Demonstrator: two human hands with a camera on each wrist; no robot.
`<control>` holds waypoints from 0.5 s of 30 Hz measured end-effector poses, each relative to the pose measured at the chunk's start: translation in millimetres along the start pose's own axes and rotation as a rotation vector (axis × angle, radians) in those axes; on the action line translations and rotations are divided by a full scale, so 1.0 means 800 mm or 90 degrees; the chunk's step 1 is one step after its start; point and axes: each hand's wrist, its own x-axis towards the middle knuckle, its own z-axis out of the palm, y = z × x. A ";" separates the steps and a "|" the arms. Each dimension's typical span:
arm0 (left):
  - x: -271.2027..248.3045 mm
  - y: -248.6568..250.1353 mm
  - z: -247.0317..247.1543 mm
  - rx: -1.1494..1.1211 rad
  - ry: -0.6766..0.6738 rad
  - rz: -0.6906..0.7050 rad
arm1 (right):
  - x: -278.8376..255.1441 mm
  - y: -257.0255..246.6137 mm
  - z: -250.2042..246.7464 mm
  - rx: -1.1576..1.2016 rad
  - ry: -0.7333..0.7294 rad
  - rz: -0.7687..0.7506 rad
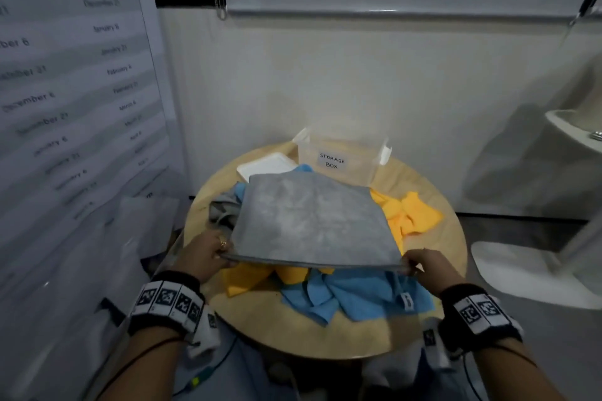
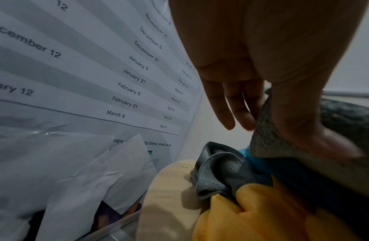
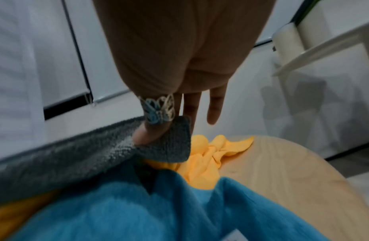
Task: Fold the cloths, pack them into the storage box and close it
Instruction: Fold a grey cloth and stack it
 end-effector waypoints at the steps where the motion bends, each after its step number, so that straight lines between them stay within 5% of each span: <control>1: -0.001 -0.002 -0.002 -0.038 -0.004 0.001 | -0.002 0.002 -0.009 0.057 0.031 -0.017; 5: -0.008 0.004 -0.018 -0.331 -0.036 0.013 | -0.020 -0.004 -0.043 0.220 0.120 -0.100; 9: -0.012 0.021 -0.013 -0.547 0.076 -0.003 | -0.022 -0.016 -0.029 0.489 0.043 -0.121; 15: -0.019 0.011 -0.009 -0.434 0.130 -0.106 | -0.019 -0.007 -0.011 0.458 0.041 -0.058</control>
